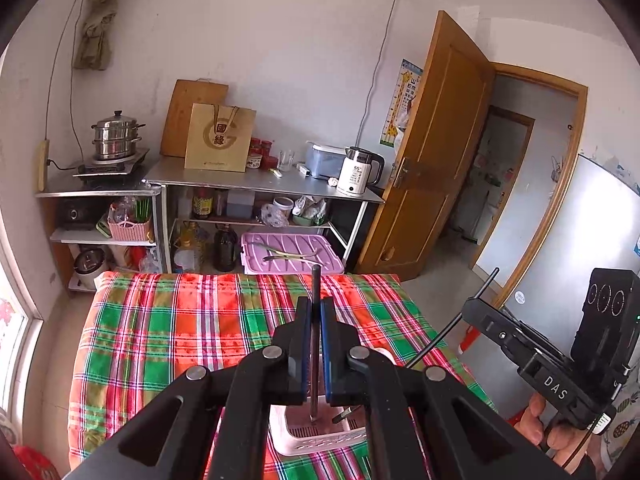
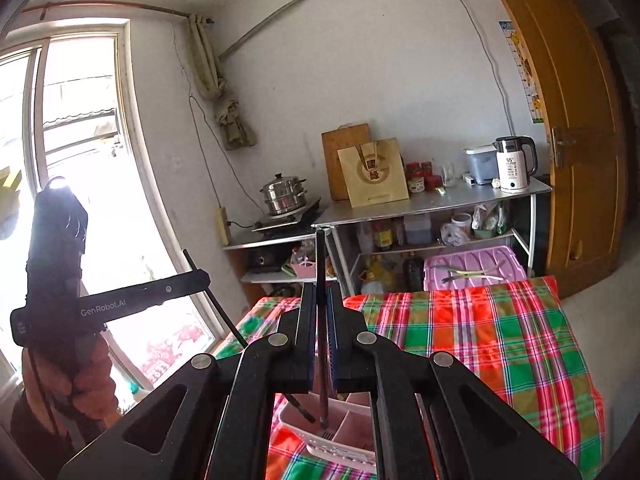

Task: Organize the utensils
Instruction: 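Lift the held chopsticks with both tools and carry them over the pink basket, then open both tools to drop the chopsticks into the pink basket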

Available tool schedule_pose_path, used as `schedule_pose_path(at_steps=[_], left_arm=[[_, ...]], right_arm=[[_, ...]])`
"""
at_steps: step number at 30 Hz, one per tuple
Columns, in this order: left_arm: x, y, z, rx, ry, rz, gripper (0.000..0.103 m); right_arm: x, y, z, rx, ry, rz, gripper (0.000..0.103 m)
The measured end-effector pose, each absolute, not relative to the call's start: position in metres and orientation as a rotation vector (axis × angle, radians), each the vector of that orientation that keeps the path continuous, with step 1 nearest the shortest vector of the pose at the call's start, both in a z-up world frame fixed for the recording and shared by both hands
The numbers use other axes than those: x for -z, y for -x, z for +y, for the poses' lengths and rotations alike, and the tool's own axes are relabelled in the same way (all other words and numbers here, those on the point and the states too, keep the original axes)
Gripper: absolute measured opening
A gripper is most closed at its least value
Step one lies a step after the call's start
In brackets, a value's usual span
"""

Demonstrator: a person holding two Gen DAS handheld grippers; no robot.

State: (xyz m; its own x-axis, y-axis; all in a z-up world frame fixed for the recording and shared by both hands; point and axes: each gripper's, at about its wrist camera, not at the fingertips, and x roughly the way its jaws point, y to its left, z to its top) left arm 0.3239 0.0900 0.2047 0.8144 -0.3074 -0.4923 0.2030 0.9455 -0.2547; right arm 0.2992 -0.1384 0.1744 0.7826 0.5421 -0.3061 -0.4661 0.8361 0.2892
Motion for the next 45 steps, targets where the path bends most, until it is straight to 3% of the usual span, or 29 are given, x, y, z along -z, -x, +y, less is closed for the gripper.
schedule_pose_path(at_steps=[9,17,21,26,35,45], left_arm=[[-0.164,-0.342,0.095,0.274,0.199,0.62,0.004],[-0.158,-0.34,0.101,0.255,0.202,0.607,0.005],[-0.164,-0.331,0.103,0.241,0.19,0.578,0.01],[-0.178,-0.308,0.107,0.219,0.19,0.526,0.022],[-0.185,-0.247,0.111,0.193,0.198,0.471,0.022],[-0.129,-0.183,0.073,0.297,0.195,0.536,0.022]], right_arm=[[-0.14,-0.318,-0.125,-0.556,-0.178,0.484,0.005],[-0.129,-0.321,-0.123,-0.545,-0.157,0.516,0.006],[-0.131,-0.318,-0.124,-0.533,-0.149,0.513,0.016],[-0.142,-0.304,-0.13,-0.534,-0.142,0.481,0.016],[-0.152,-0.247,-0.157,-0.505,-0.122,0.417,0.016],[-0.104,-0.194,-0.189,-0.474,-0.124,0.502,0.016]])
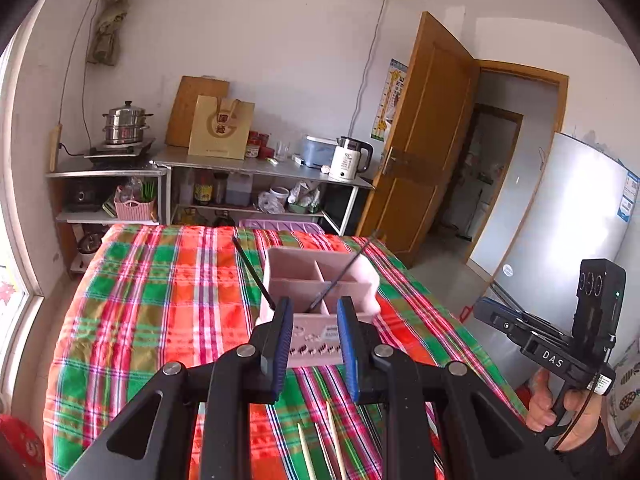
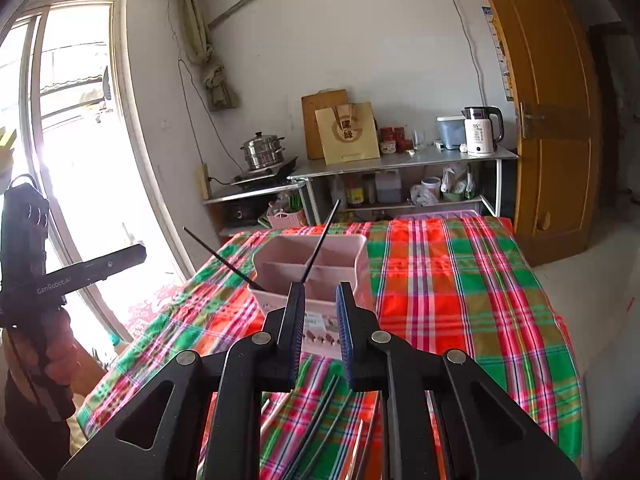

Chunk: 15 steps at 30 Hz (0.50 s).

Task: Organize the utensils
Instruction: 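Open both tools to drop the chopsticks into the pink basket, then move both tools back down to the remaining chopsticks on the cloth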

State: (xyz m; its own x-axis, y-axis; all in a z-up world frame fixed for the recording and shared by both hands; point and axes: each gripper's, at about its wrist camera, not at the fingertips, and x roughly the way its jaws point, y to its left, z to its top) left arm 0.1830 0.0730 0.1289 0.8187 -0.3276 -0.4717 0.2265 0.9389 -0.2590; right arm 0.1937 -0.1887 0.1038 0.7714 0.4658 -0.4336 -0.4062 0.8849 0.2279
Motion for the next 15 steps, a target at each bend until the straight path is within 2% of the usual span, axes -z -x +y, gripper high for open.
schedule_pose_path(at_steps=[9,15], left_arm=[[-0.064,-0.166,0.054,0.34,0.222,0.659,0.022],[-0.038,-0.164,0.057,0.336,0.245,0.719,0.022]], right_arm=[[-0.046,-0.179,-0.206,-0.447,-0.151,0.648,0.016],[-0.013,-0.18,-0.194,-0.466,-0.143,0.741,0.016]])
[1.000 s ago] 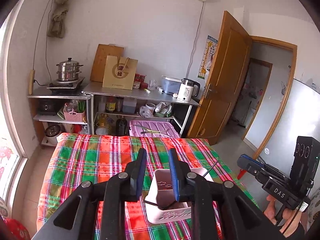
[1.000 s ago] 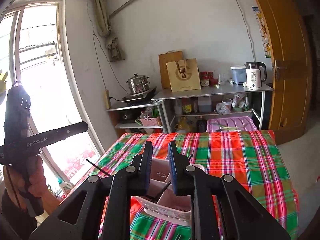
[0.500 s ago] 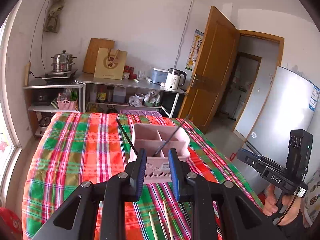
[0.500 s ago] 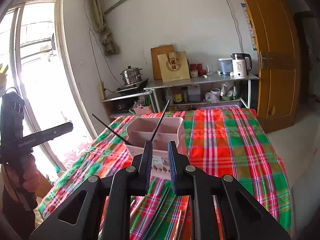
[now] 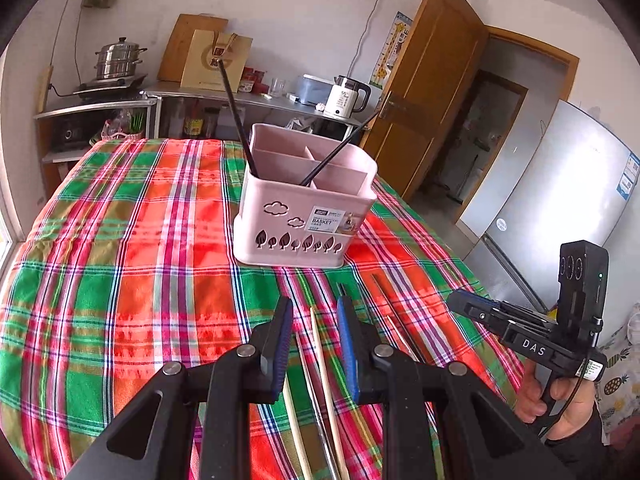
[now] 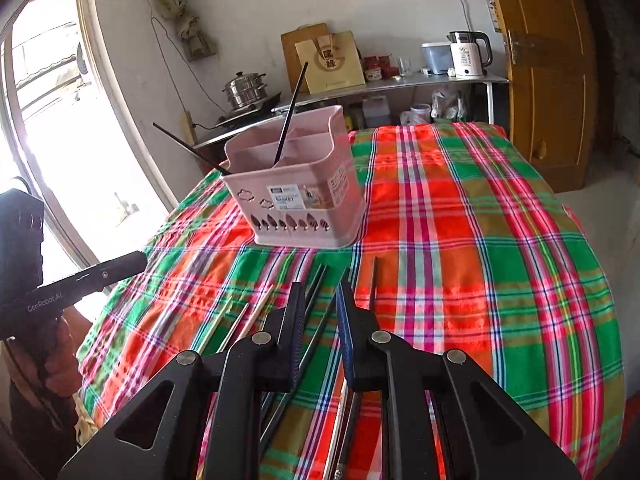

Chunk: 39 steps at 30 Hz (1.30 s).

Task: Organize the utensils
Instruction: 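Move both tools back down to the remaining chopsticks on the cloth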

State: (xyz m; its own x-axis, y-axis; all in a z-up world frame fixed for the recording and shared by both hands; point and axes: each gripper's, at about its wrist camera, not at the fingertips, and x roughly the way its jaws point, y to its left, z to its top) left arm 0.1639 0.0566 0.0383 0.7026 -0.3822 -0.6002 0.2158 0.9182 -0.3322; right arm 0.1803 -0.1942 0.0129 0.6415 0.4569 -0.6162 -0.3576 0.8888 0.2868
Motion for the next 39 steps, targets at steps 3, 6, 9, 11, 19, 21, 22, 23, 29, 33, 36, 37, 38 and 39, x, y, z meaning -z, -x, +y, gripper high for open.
schedule_pose_path(at_steps=[3,6,9,11,19,21,22,23,29,33,36,37,38,39], left_arm=[[-0.033,-0.165,0.06,0.332,0.259,0.73,0.022],[-0.03,-0.168,0.063,0.329,0.272,0.739,0.022],[-0.028,-0.169,0.065,0.327,0.278,0.741,0.022],[-0.027,-0.17,0.066,0.327,0.279,0.742,0.022],[-0.023,-0.177,0.066,0.336,0.279,0.756,0.022],[-0.021,-0.179,0.066,0.335,0.275,0.761,0.022],[-0.02,-0.179,0.065,0.336,0.274,0.764,0.022],[-0.019,-0.18,0.065,0.337,0.274,0.767,0.022],[-0.014,-0.184,0.056,0.347,0.265,0.788,0.022],[-0.01,-0.196,0.041,0.369,0.248,0.816,0.022],[-0.002,-0.21,0.025,0.392,0.234,0.865,0.022],[0.001,-0.215,0.019,0.404,0.227,0.884,0.022],[0.005,-0.22,0.014,0.407,0.219,0.901,0.022],[0.009,-0.225,0.008,0.404,0.209,0.916,0.022]], right_arm=[[0.004,-0.184,-0.184,-0.474,-0.129,0.801,0.016],[0.023,-0.193,-0.176,-0.465,-0.117,0.864,0.016],[0.038,-0.201,-0.17,-0.454,-0.108,0.908,0.016],[0.043,-0.205,-0.167,-0.443,-0.096,0.925,0.016],[0.054,-0.217,-0.158,-0.422,-0.066,0.961,0.016],[0.054,-0.218,-0.157,-0.422,-0.065,0.961,0.016],[0.053,-0.219,-0.157,-0.422,-0.063,0.963,0.016],[0.053,-0.22,-0.155,-0.421,-0.056,0.965,0.016],[0.037,-0.218,-0.162,-0.411,-0.047,0.916,0.016],[0.029,-0.224,-0.176,-0.354,-0.012,0.88,0.016],[0.036,-0.234,-0.182,-0.332,0.004,0.897,0.016],[0.04,-0.238,-0.184,-0.328,0.009,0.908,0.016],[0.043,-0.24,-0.185,-0.327,0.013,0.919,0.016],[0.046,-0.242,-0.185,-0.331,0.014,0.927,0.016]])
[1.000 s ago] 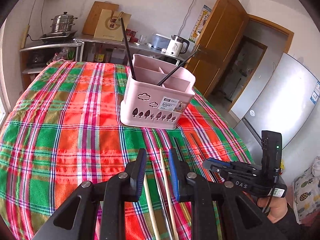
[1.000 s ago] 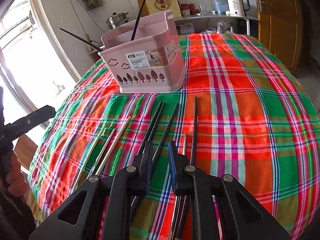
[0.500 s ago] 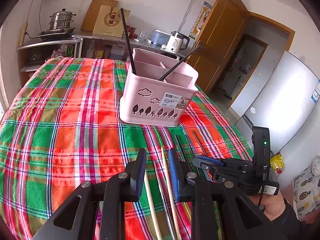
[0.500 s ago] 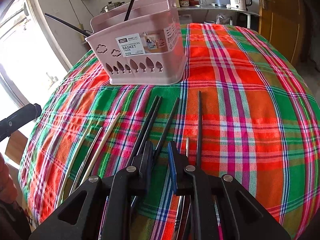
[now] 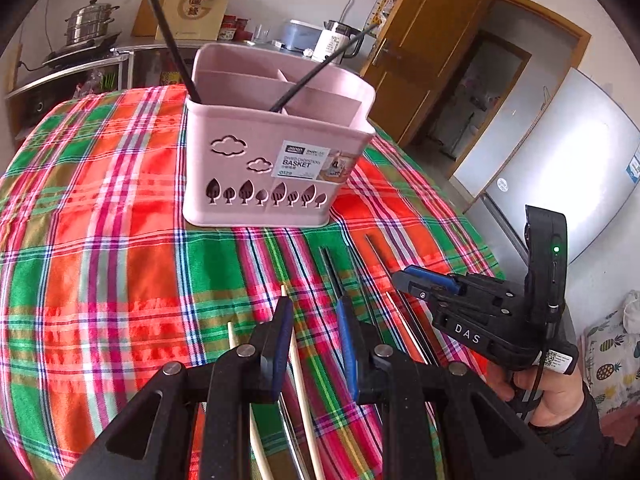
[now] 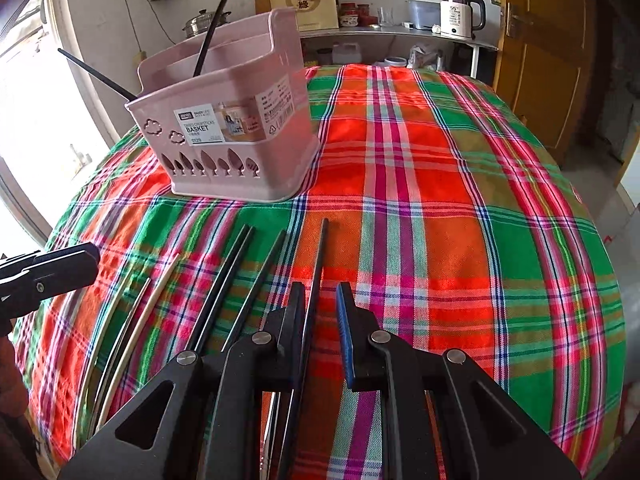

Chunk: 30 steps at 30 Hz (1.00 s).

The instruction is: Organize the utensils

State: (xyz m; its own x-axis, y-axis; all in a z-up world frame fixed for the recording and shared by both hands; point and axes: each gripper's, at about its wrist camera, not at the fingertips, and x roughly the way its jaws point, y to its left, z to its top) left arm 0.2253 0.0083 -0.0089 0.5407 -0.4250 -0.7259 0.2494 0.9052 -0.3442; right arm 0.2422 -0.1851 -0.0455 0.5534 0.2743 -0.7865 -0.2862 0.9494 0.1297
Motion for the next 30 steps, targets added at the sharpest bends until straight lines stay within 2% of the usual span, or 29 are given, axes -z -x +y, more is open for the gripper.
schedule_pose_path(at_steps=[10,23,25,27,30], left_arm=[[0.041,-0.263,-0.024,0.384,0.17,1.026,0.022],[0.051,-0.27,-0.043,0.346,0.1,1.03,0.023],[0.051,-0.27,-0.049,0.339,0.07,1.027,0.027],[0.051,-0.27,-0.059,0.342,0.048,1.026,0.038],[0.052,-0.268,-0.072,0.328,-0.01,1.02,0.043]], right_arm=[[0.054,-0.248,-0.193,-0.35,0.002,0.935,0.016],[0.055,-0.247,-0.206,-0.36,-0.031,0.923,0.016],[0.055,-0.247,-0.206,-0.359,-0.03,0.923,0.016],[0.055,-0.247,-0.206,-0.358,-0.029,0.922,0.016],[0.055,-0.247,-0.207,-0.353,-0.027,0.921,0.016]])
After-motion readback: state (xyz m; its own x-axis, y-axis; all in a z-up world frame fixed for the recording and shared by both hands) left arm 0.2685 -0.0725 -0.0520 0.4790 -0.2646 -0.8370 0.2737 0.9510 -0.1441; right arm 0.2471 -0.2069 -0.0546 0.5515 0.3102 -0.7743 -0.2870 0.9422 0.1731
